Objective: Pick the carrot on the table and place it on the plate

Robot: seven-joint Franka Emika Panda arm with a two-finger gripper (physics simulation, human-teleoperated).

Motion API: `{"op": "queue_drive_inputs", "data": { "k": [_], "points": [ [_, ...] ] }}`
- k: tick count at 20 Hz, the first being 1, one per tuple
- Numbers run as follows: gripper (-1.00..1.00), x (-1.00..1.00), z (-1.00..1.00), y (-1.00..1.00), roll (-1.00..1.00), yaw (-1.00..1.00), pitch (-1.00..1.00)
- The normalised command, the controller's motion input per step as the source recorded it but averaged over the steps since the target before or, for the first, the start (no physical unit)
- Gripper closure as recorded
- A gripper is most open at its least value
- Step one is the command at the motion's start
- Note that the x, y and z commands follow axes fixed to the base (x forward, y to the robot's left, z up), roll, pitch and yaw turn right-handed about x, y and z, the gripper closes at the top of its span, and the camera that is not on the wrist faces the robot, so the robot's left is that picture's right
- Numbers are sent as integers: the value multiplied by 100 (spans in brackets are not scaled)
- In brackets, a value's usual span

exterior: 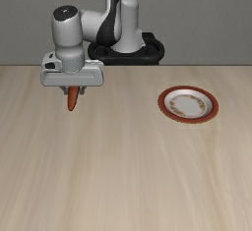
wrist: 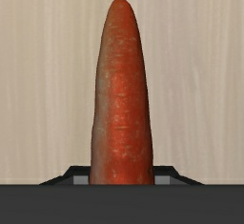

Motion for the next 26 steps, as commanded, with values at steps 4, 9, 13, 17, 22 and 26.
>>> {"op": "queue_drive_inputs", "data": {
  "k": [4, 9, 13, 17, 22, 26],
  "points": [
    [100, 0, 50, 50, 0, 0, 0],
    [100, 0, 0, 100, 0, 0, 0],
    [100, 0, 0, 100, 0, 0, 0],
    [100, 0, 0, 100, 0, 0, 0],
    [100, 0, 0, 100, 0, 0, 0],
    [100, 0, 0, 100, 0, 0, 0]
  ]
}}
